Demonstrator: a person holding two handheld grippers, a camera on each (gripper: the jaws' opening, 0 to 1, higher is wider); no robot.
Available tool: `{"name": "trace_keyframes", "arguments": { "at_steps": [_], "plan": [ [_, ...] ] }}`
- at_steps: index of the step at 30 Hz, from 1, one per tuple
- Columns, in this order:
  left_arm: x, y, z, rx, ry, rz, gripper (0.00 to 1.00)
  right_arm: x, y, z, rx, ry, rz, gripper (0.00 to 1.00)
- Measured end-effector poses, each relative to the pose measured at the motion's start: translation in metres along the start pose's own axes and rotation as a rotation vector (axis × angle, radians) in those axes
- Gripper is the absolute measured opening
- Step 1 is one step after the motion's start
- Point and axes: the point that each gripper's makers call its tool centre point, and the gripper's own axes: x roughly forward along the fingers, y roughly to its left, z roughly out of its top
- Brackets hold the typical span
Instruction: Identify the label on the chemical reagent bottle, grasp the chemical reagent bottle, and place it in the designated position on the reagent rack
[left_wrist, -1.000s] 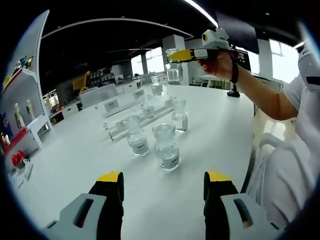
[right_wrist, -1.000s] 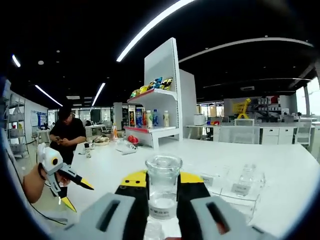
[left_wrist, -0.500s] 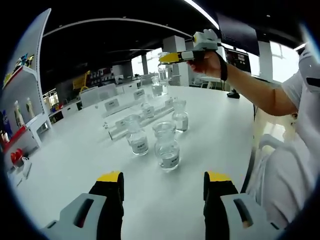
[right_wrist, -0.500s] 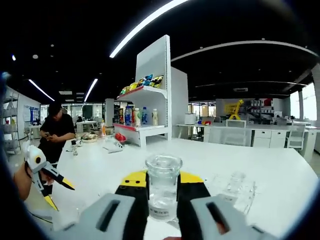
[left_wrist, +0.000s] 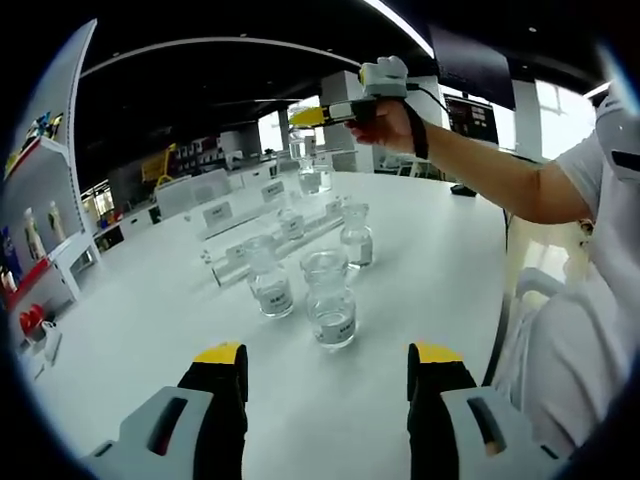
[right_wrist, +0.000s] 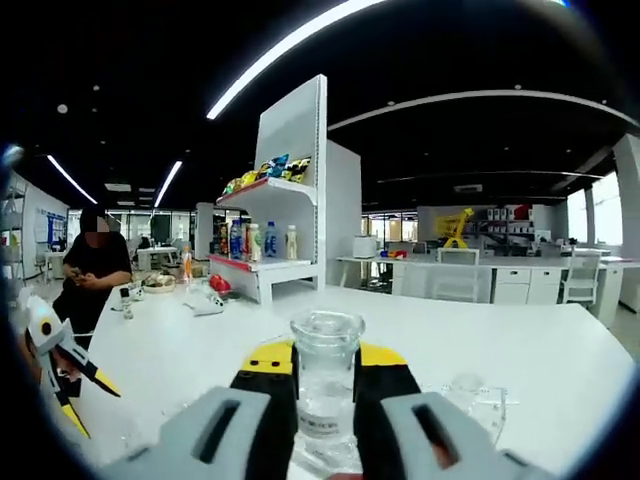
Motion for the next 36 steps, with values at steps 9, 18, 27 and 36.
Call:
{"name": "trace_keyframes", "arguments": {
  "at_steps": [9,18,27,36],
  "plan": [
    [0.000,-0.001,-0.002,0.003,0.006,-0.007,0.65,0.027,-0.017,0.011,-0.004,-0.012,-0.067,0.18],
    [-0.002,-0.004,0.005,-0.003,-0.015,-0.014,0.65,0.048,-0.024,0.012,-0.014,-0.019,-0.101,0.18],
    [-0.004,-0.002,-0.001,-0.005,-0.002,-0.011,0.65,0.064,-0.038,-0.008,0.035,0.011,-0.143,0.18],
    [-0.006,0.005,-0.003,-0.017,-0.001,0.009,0.65,0.074,-0.050,-0.027,0.009,0.034,-0.209,0.18]
  ]
}}
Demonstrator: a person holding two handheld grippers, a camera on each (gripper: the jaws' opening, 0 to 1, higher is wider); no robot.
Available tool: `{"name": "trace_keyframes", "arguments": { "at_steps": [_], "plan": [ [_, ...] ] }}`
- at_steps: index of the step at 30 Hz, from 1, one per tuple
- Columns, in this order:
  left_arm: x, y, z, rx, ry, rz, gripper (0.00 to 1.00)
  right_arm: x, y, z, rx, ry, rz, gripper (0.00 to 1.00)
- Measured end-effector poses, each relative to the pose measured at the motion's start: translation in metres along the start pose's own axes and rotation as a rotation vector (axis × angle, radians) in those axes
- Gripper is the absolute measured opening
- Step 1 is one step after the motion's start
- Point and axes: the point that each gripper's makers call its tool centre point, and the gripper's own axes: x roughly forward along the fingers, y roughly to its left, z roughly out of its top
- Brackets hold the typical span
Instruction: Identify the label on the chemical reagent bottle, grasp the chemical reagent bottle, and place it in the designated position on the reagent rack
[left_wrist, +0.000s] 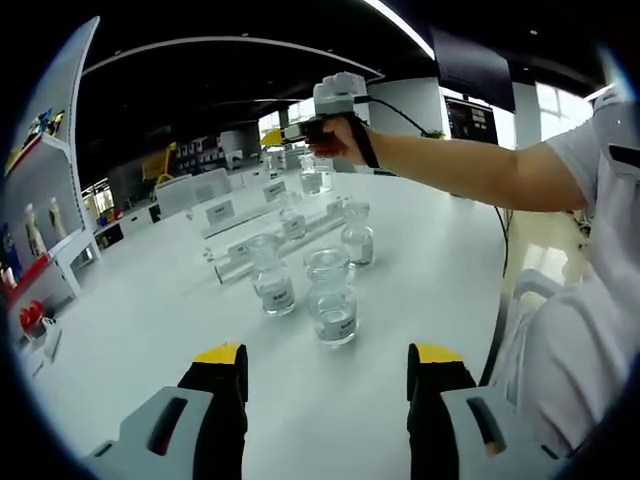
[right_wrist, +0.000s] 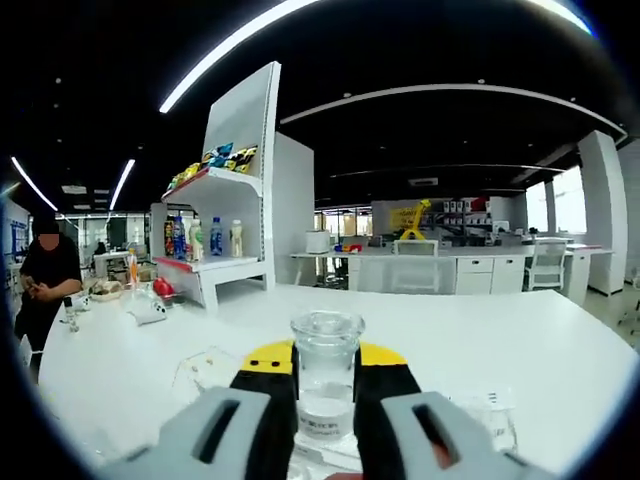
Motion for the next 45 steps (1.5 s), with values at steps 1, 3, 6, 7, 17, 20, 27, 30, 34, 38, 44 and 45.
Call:
{"name": "trace_keyframes", "arguments": {
  "at_steps": [1,3,6,7,17,20,27,30,34,38,44,45],
  "plan": [
    [0.000,0.000,0.001,0.000,-0.002,0.003,0.65,0.001,0.000,-0.002,-0.009,0.001,-0.005,0.18],
    [-0.001,-0.001,0.002,-0.001,-0.007,0.000,0.65,0.002,0.000,-0.003,-0.012,0.000,-0.008,0.18],
    [0.000,-0.004,0.001,0.002,-0.004,-0.007,0.65,0.004,-0.005,-0.003,-0.012,-0.003,-0.030,0.18],
    [0.000,-0.004,0.000,0.003,-0.002,-0.008,0.65,0.005,-0.007,-0.003,-0.009,-0.006,-0.034,0.18],
    [-0.001,-0.002,0.003,-0.006,-0.011,-0.002,0.64,0.008,-0.009,-0.012,0.001,0.006,-0.057,0.18],
    [0.000,-0.002,0.001,-0.005,-0.006,-0.003,0.64,0.009,-0.008,-0.014,-0.008,0.015,-0.057,0.18],
    [0.001,-0.002,-0.002,-0.011,0.000,-0.005,0.64,0.012,-0.004,-0.020,-0.010,0.024,-0.052,0.18],
    [0.001,-0.002,-0.004,-0.013,0.004,-0.005,0.64,0.012,-0.003,-0.022,-0.017,0.030,-0.048,0.18],
    [-0.005,0.000,0.007,0.006,-0.009,0.009,0.64,0.013,0.001,-0.029,-0.025,0.048,-0.037,0.18],
    [-0.008,0.002,0.011,0.013,-0.024,0.020,0.64,0.013,0.003,-0.033,-0.016,0.054,-0.028,0.18],
    [-0.008,0.003,0.007,0.008,-0.015,0.023,0.64,0.013,0.006,-0.043,0.006,0.069,-0.017,0.18],
    [-0.008,0.003,0.006,0.010,-0.015,0.022,0.64,0.013,0.007,-0.045,0.005,0.073,-0.017,0.18]
  ]
}}
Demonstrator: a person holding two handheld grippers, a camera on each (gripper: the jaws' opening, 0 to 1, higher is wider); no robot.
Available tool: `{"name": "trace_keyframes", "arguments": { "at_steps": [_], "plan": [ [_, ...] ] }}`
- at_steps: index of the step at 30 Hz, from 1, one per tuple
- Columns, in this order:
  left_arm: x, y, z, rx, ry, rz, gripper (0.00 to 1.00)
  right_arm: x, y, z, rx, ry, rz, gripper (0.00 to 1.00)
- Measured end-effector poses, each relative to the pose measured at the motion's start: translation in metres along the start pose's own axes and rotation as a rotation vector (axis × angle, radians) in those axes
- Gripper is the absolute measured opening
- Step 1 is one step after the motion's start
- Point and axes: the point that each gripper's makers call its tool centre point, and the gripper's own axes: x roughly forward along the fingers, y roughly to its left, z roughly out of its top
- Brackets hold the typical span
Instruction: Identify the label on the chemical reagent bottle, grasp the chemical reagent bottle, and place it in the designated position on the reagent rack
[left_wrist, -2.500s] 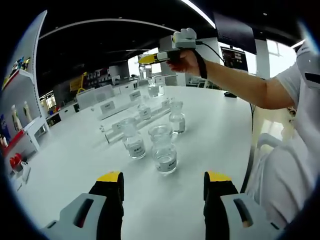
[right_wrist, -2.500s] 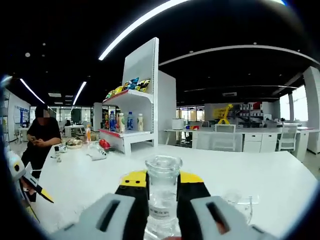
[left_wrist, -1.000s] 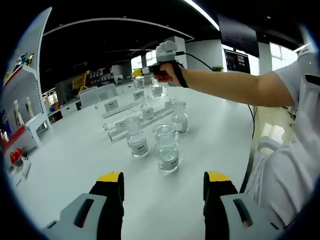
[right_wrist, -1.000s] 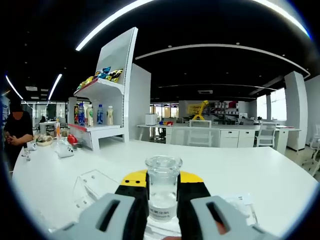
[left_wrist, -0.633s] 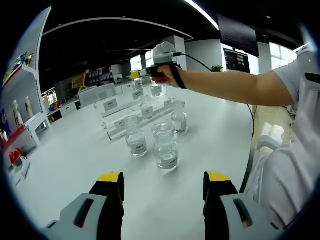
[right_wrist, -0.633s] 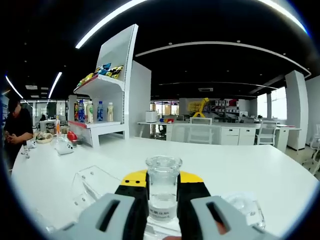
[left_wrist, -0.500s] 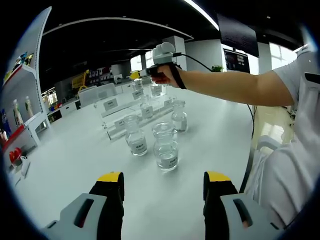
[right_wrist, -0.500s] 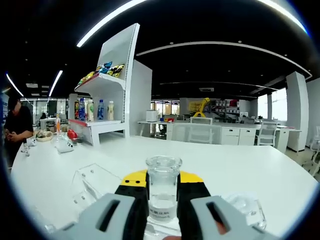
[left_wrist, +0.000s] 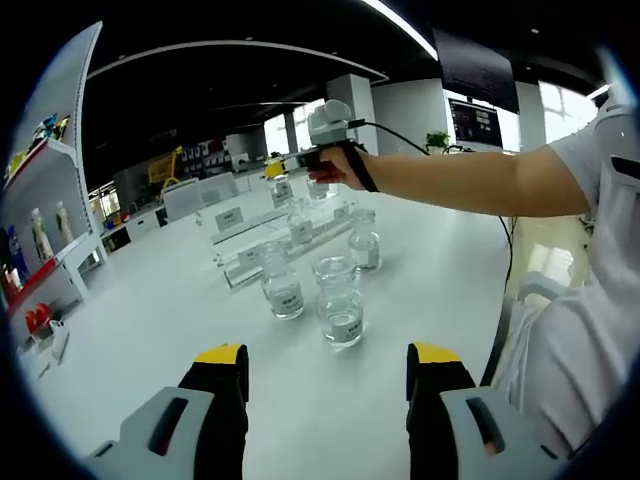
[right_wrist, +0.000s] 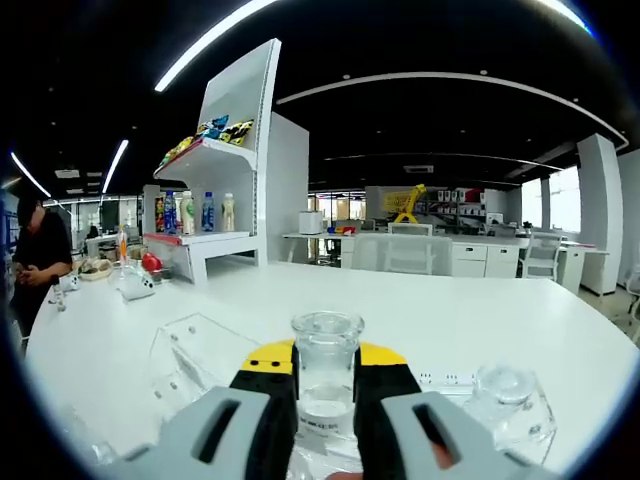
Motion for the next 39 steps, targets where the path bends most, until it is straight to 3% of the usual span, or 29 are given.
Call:
{"name": "trace_keyframes", "arguments": {
  "at_steps": [11,25,31,39],
  "plan": [
    [0.000,0.001,0.000,-0.007,-0.005,-0.001,0.64,0.005,0.005,-0.018,-0.025,0.027,0.004,0.19],
    [0.003,-0.001,0.000,0.006,0.004,-0.008,0.64,0.000,0.011,-0.019,-0.078,0.030,0.028,0.20],
    [0.004,-0.004,0.003,0.012,-0.001,-0.020,0.64,-0.004,0.008,-0.021,-0.035,0.056,0.045,0.21],
    [0.007,-0.006,0.004,0.017,-0.001,-0.027,0.63,-0.015,0.018,-0.019,-0.090,0.059,0.080,0.30]
  ]
}}
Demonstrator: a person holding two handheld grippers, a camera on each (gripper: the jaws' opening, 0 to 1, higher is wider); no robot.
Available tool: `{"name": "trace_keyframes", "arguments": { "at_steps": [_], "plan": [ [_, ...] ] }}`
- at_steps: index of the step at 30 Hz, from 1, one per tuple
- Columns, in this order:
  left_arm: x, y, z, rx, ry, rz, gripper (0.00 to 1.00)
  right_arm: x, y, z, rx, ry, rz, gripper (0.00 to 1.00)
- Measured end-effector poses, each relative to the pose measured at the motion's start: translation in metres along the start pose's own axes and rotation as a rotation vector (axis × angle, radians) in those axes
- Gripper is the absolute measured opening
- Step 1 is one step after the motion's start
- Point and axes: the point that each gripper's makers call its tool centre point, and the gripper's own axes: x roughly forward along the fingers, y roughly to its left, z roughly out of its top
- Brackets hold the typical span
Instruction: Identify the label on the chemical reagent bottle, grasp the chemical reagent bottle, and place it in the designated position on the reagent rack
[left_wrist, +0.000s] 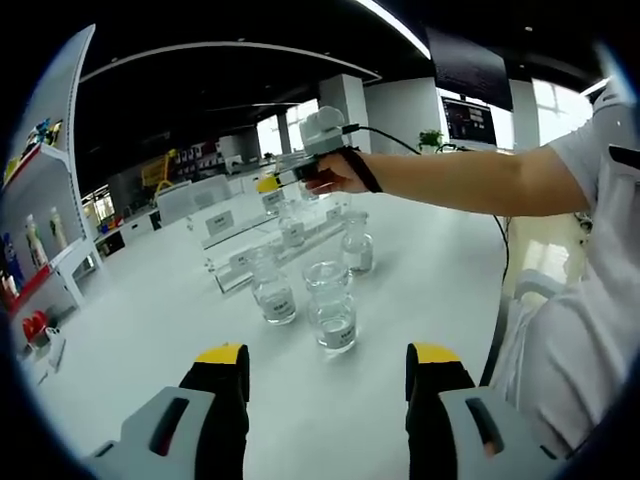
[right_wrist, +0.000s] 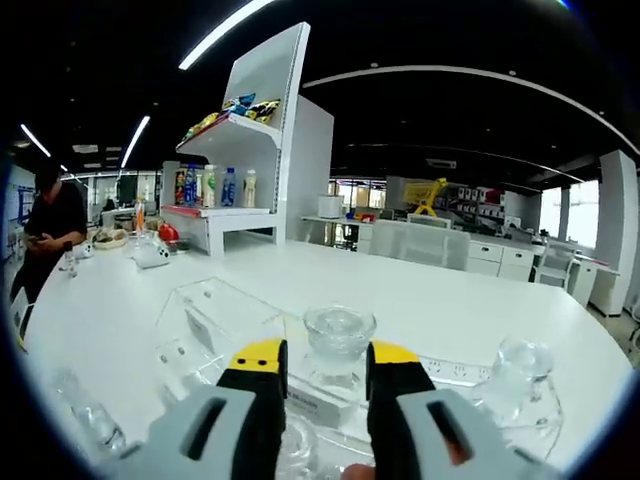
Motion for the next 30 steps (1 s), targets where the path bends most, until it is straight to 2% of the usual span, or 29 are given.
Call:
{"name": "trace_keyframes", "arguments": {
  "at_steps": [14,18,24,28,30],
  "plan": [
    [0.000,-0.003,-0.001,0.002,-0.001,-0.009,0.61,-0.014,0.011,-0.006,-0.011,0.006,0.042,0.46],
    [0.000,-0.003,-0.002,0.002,0.002,-0.007,0.61,-0.018,0.020,-0.007,-0.046,-0.001,0.069,0.52],
    [-0.001,-0.001,-0.003,-0.002,0.003,-0.002,0.61,-0.023,0.016,0.001,-0.048,-0.030,0.058,0.52],
    [-0.001,-0.001,-0.003,-0.001,0.003,-0.004,0.61,-0.030,0.017,0.001,-0.058,-0.043,0.055,0.59],
    [0.000,-0.001,-0.003,-0.002,0.003,-0.004,0.61,-0.032,0.015,0.002,-0.052,-0.051,0.059,0.60]
  ]
}}
